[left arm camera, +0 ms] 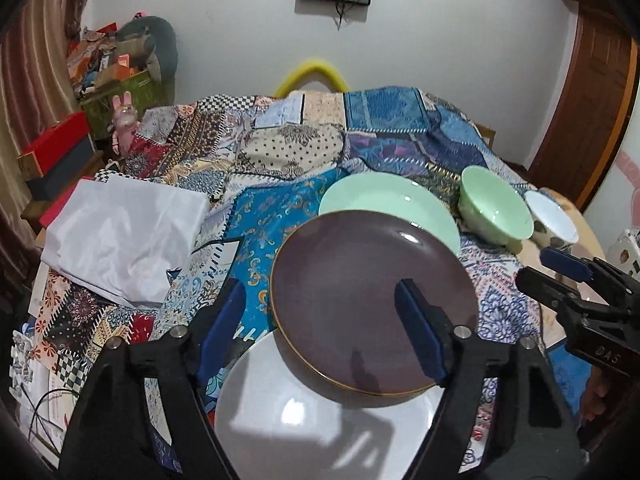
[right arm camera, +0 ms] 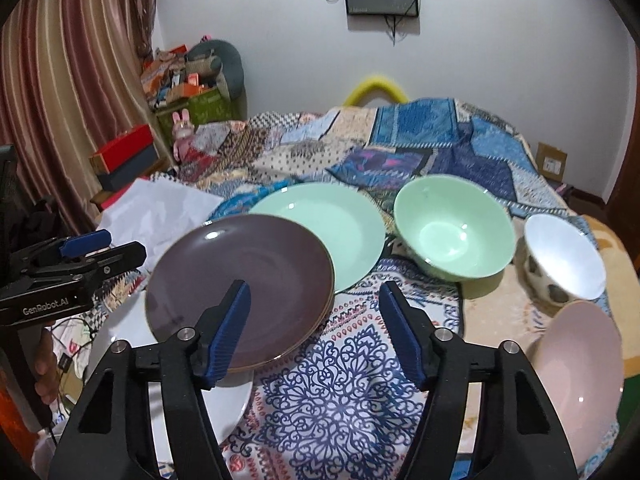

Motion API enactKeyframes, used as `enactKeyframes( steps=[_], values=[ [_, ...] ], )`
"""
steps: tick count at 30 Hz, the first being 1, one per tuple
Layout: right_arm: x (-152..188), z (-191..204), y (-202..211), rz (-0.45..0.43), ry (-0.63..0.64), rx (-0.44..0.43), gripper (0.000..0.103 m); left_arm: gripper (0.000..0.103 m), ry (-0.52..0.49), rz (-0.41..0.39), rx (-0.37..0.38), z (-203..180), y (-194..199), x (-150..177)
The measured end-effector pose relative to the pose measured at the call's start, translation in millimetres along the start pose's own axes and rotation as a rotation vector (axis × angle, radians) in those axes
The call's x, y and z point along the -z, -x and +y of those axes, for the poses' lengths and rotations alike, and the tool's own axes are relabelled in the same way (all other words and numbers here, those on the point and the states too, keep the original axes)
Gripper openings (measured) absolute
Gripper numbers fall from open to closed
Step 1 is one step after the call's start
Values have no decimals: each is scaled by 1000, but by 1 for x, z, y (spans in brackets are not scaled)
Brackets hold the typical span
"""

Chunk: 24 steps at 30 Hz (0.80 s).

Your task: Organize plates and bowls

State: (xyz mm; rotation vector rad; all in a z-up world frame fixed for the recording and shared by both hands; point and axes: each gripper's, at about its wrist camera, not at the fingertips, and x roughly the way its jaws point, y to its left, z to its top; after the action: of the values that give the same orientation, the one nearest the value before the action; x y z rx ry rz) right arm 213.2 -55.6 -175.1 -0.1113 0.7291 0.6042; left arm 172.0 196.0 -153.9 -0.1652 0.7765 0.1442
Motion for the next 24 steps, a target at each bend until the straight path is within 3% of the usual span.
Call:
enactKeyframes(
  steps=[6,15,24],
  values=[
    [2,-3,-24,57,-15,-26,51,73,-34,30,6,-1,-15,0],
    [8,-6,-48,115,-36,-65,40,51,-32,84,18,11,-36,-3],
    [12,-9,-68,167,-51,-75,28,44,-10,133,48,24,-59,-7]
  ],
)
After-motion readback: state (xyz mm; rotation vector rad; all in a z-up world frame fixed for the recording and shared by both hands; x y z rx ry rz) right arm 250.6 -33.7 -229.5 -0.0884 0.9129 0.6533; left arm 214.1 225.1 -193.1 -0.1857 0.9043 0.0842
